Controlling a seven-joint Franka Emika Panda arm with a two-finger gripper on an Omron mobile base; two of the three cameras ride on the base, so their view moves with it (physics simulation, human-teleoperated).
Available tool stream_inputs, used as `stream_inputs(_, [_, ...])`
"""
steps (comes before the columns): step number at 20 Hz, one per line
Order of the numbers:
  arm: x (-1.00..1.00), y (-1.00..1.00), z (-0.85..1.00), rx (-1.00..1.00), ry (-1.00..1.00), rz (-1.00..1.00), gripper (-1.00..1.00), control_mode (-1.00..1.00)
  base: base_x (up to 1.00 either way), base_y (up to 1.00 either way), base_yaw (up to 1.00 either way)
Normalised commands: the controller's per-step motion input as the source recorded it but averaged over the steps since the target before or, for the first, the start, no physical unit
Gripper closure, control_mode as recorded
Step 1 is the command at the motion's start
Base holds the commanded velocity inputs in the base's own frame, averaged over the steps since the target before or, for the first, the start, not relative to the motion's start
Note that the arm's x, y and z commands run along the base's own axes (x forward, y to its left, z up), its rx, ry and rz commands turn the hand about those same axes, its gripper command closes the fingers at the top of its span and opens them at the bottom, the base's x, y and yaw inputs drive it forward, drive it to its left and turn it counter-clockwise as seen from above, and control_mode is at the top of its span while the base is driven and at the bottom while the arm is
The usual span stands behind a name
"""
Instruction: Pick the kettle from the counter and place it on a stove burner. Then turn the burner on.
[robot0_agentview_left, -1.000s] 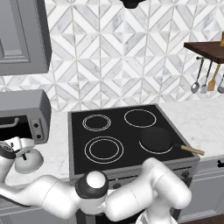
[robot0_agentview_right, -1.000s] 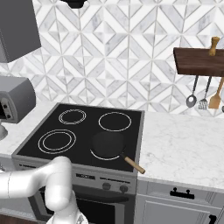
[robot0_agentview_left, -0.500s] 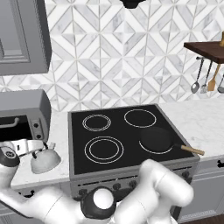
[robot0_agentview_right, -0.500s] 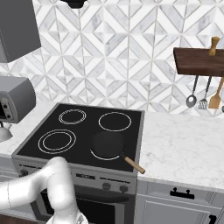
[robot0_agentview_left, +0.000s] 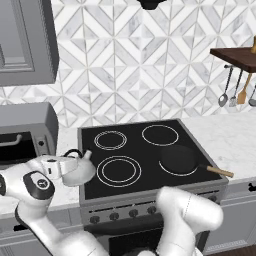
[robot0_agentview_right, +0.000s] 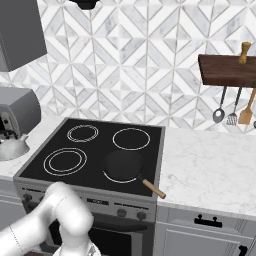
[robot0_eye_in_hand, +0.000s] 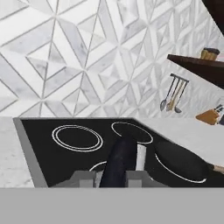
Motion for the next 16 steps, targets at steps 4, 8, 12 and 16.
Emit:
stream_inputs(4, [0.11,-1.0,0.26,0.14,-0.32,0.0,1.0,-1.0,0.0,0.0,0.0])
stream_inputs(8, [0.0,-1.0,0.0,0.11,-0.27,0.01,1.0,-1.0,0.0,0.0,0.0])
stream_inputs(12, [0.19,-1.0,0.0,0.13,-0.29,0.09,1.0,-1.0,0.0,0.0,0.0])
stream_inputs(16, [0.44,-0.56,-0.1,0.02,-0.16,0.11,1.0,-1.0,0.0,0.0,0.0])
